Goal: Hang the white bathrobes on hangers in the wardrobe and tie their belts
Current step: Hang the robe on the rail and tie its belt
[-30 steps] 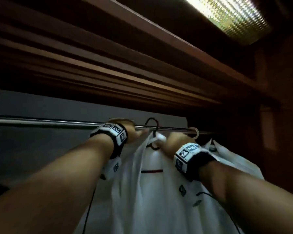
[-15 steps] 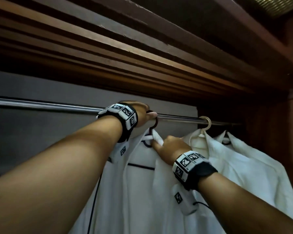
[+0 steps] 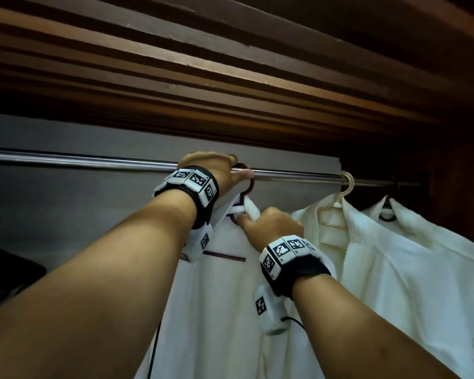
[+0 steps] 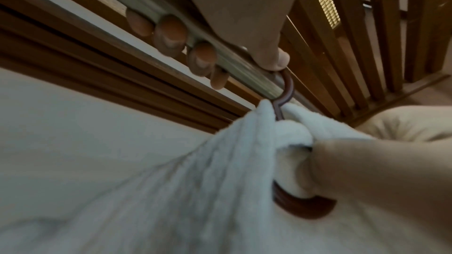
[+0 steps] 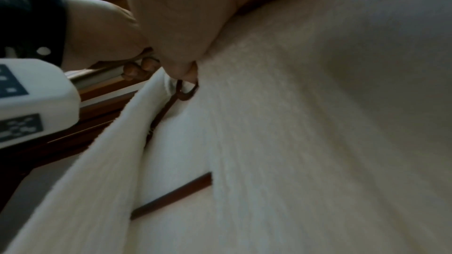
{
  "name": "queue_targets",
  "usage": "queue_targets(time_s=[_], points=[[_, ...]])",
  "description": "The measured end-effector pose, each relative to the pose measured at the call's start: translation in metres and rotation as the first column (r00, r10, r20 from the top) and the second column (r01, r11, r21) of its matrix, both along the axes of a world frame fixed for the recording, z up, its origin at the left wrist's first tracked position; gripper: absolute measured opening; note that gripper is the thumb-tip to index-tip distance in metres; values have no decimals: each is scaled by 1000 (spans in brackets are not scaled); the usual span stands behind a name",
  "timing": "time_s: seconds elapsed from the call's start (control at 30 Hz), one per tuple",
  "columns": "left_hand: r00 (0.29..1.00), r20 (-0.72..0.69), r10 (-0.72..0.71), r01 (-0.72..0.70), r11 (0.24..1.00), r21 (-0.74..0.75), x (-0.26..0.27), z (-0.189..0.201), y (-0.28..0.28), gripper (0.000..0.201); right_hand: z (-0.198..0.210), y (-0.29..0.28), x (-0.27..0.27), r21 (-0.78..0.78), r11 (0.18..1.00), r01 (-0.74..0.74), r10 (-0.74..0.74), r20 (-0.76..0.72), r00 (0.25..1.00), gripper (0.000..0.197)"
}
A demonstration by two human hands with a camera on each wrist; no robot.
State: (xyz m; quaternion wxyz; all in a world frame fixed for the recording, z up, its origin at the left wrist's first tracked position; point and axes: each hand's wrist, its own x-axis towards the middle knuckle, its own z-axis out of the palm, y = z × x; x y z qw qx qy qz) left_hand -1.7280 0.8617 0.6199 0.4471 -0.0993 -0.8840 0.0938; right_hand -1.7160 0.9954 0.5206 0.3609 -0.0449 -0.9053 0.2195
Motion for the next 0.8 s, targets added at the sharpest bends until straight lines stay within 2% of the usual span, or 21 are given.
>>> queue_targets(time_s=[0.13,0.23,0.4,0.47,0.6,0.67,0.73,0.8], points=[[999,-39,5,-4,1000,6,-1,-4,1,66,-6,1,-12,-11,1000,13,-13,-35,999,66],[998,-60,-3,4,1000,2,-3,-7,0,68,-6,7,-15,-3,1000,24,-24,-62,998,61],[986,-166,15,-14,1000,9,-3,-16,0,57,-7,20,-14,30,998,59,-55,-119,991,55],[970,-240,-43,57,997,55,-3,-26,-3,52,-8,20,-14,25,998,64,-60,-121,991,56],[939,-282,-198,231,969,91,-3,-51,-16,48,-9,17,-17,40,993,107,-102,-98,990,64],[950,-262,-169,182,983,27,-2,-53,-21,47,-7,18,-13,53,992,114,-109,-83,991,65],[967,-226,-119,112,993,-43,0,-56,-24,55,-5,17,-6,61,993,103,-100,-44,994,62],[968,-222,-114,102,993,-67,4,-64,-23,65,-1,16,0,107,992,64,-68,37,997,57]])
